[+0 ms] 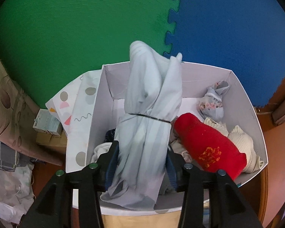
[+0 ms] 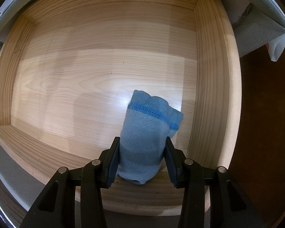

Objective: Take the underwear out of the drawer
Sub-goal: 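Lower the bundle into the box and open the left gripper, then return the left gripper to the empty drawer while the right holds the sock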

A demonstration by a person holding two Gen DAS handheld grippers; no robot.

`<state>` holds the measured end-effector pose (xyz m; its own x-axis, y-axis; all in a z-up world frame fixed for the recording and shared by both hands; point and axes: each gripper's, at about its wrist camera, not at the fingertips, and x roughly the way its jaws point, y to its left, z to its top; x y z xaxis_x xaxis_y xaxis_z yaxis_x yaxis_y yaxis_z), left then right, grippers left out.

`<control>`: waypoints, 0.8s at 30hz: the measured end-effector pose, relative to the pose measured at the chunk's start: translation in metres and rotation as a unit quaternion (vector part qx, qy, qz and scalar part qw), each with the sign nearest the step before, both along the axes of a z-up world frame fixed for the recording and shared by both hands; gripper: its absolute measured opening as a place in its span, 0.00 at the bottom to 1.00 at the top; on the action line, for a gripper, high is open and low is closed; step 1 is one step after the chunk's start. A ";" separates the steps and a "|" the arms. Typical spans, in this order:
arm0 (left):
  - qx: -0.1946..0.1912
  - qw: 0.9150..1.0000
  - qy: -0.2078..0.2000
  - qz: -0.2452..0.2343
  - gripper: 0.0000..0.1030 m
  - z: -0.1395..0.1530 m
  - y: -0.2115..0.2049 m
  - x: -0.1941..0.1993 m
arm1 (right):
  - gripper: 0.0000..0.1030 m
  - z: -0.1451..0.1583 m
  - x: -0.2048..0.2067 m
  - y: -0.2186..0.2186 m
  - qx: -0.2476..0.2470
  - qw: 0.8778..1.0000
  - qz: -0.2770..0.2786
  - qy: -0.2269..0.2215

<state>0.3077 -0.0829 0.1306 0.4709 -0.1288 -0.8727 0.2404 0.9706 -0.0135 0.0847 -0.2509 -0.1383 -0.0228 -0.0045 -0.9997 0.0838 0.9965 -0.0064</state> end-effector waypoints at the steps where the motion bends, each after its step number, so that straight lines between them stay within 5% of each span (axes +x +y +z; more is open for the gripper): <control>1: -0.003 1.000 0.002 -0.002 0.48 0.000 0.000 -0.001 | 0.40 0.000 0.000 0.001 0.000 1.000 -0.001 0.000; 16: -0.030 0.999 -0.013 -0.017 0.56 0.022 0.030 -0.047 | 0.40 -0.001 0.001 0.001 0.000 1.000 0.000 0.000; 24: 0.010 0.999 -0.028 -0.014 0.56 0.015 0.067 -0.102 | 0.41 0.000 0.005 0.005 -0.003 1.000 0.001 0.005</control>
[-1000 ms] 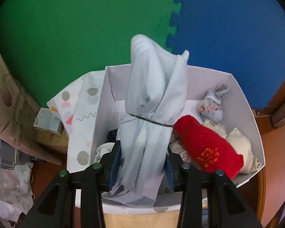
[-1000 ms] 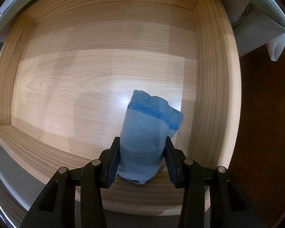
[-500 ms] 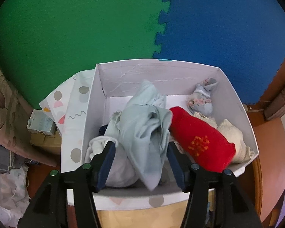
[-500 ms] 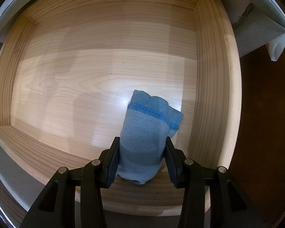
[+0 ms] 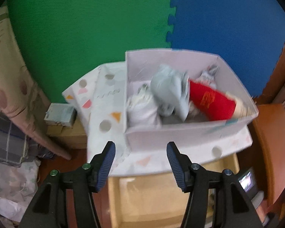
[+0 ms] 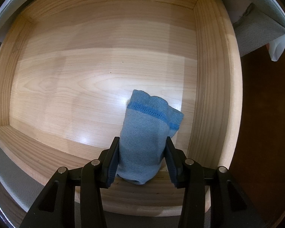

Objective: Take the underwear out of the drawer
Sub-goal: 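Return the left gripper to the empty drawer while the right holds the sock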

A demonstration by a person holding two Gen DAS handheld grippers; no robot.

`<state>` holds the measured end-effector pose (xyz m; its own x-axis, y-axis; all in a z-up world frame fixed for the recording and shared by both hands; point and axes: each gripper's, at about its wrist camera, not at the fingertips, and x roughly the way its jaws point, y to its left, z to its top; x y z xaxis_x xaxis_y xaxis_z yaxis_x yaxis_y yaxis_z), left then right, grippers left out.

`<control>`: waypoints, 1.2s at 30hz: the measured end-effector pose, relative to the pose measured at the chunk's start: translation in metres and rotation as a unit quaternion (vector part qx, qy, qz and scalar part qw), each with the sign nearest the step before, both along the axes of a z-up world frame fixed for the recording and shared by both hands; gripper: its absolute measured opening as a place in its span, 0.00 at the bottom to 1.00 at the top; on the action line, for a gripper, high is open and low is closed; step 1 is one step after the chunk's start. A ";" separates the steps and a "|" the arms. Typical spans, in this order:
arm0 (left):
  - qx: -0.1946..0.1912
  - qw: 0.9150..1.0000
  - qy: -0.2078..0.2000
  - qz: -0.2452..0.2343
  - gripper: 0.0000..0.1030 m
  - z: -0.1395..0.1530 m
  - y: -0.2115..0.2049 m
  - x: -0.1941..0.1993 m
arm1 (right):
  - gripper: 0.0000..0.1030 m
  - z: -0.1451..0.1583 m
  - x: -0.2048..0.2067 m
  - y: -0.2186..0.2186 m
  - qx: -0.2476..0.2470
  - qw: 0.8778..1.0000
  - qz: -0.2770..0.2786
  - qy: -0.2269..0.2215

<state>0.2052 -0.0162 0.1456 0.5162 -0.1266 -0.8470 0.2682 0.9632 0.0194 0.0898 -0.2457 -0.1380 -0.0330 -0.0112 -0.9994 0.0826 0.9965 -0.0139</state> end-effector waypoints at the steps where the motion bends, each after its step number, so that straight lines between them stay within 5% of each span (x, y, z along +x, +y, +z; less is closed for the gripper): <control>1: 0.004 1.000 0.002 0.002 0.56 -0.006 0.005 -0.008 | 0.41 0.000 0.001 0.001 -0.001 1.000 0.000 0.001; 16: 0.031 0.997 0.072 0.021 0.56 -0.131 0.023 -0.075 | 0.44 -0.004 0.006 0.018 -0.015 1.000 0.013 0.017; 31: 0.061 0.997 0.037 0.042 0.56 -0.166 0.024 -0.099 | 0.46 -0.011 0.009 0.027 -0.029 0.998 0.032 0.040; 36: 0.035 0.997 0.035 0.066 0.56 -0.165 0.034 -0.099 | 0.47 -0.014 0.009 0.031 -0.035 0.997 0.040 0.054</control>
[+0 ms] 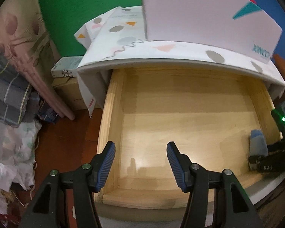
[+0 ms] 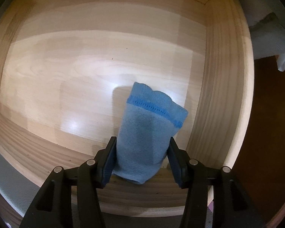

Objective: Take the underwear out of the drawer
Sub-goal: 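Return the left gripper to the empty drawer while the right holds the sock, then lift the light blue sock up over the white box with the right gripper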

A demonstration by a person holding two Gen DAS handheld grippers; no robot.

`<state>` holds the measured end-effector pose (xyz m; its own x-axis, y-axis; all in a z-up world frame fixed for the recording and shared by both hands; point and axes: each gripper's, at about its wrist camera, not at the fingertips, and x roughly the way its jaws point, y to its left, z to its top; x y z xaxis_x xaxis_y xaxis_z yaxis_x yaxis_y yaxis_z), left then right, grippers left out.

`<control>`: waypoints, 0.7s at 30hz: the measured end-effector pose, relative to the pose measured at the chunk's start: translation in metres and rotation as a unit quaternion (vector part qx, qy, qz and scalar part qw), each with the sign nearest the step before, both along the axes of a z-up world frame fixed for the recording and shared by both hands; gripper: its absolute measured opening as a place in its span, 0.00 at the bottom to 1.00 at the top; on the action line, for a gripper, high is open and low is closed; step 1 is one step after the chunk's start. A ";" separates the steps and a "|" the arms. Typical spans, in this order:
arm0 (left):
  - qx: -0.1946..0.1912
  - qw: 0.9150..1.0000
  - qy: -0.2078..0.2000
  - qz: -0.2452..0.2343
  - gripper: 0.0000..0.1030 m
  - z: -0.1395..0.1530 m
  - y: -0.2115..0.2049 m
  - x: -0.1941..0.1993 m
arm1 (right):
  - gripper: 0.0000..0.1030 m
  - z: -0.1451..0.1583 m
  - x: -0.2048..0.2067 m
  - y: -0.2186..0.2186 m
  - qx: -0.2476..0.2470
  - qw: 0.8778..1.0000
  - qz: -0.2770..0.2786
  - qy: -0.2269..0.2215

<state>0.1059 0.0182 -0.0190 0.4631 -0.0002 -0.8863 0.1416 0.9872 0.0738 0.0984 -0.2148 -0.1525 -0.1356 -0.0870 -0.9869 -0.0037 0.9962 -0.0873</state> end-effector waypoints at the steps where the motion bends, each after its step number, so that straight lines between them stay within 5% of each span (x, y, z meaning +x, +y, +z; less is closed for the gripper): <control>1: -0.005 1.000 -0.001 0.006 0.56 0.000 0.002 -0.001 | 0.47 -0.001 0.000 0.001 -0.001 1.000 0.001 0.003; 9: -0.032 0.998 -0.004 0.054 0.56 -0.002 0.022 0.002 | 0.46 -0.003 0.001 0.002 -0.002 1.000 0.004 0.010; 21: -0.039 0.997 0.000 0.064 0.56 -0.006 0.030 0.006 | 0.39 0.012 -0.005 0.012 -0.009 0.999 0.009 -0.032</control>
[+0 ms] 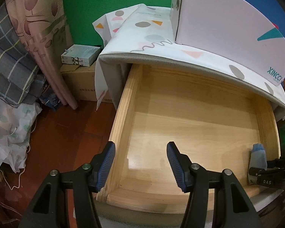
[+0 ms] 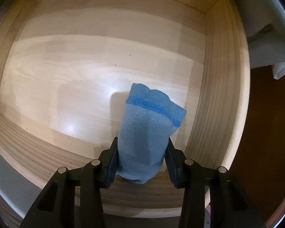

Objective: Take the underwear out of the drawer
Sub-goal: 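Lift the light blue sock up over the white box with the right gripper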

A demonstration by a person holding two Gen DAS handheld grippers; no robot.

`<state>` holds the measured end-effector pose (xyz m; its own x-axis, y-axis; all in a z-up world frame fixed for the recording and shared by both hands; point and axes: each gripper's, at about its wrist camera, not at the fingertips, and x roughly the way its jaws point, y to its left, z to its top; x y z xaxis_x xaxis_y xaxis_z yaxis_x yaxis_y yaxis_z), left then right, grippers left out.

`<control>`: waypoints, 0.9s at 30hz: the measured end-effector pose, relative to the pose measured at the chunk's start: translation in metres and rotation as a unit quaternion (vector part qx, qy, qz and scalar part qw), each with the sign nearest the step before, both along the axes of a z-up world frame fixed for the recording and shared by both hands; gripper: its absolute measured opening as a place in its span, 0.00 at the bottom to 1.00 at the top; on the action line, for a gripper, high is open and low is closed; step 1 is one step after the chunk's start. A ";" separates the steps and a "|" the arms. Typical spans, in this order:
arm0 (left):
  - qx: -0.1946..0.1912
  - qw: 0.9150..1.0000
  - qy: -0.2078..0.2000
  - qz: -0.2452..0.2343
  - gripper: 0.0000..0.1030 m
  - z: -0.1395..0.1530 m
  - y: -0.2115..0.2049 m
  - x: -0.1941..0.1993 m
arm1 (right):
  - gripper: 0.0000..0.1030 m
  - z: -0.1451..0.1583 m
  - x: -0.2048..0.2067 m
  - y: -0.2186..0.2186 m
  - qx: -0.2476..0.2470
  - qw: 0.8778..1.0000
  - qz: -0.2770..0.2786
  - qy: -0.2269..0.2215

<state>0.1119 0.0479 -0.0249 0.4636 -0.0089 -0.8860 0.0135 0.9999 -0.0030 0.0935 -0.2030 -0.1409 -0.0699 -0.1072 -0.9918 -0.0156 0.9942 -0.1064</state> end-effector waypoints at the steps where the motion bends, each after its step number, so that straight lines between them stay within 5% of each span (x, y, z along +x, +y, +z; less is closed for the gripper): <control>1: -0.001 1.000 0.001 0.001 0.56 0.000 0.001 0.000 | 0.39 0.002 -0.001 -0.001 0.000 1.000 -0.002 -0.006; 11: 0.000 1.000 0.002 0.007 0.56 -0.001 0.001 -0.001 | 0.39 0.039 -0.018 0.000 -0.007 0.995 -0.017 -0.102; 27: 0.012 1.000 -0.007 0.021 0.56 0.001 0.006 -0.003 | 0.39 0.110 -0.037 -0.002 0.012 0.983 -0.010 -0.181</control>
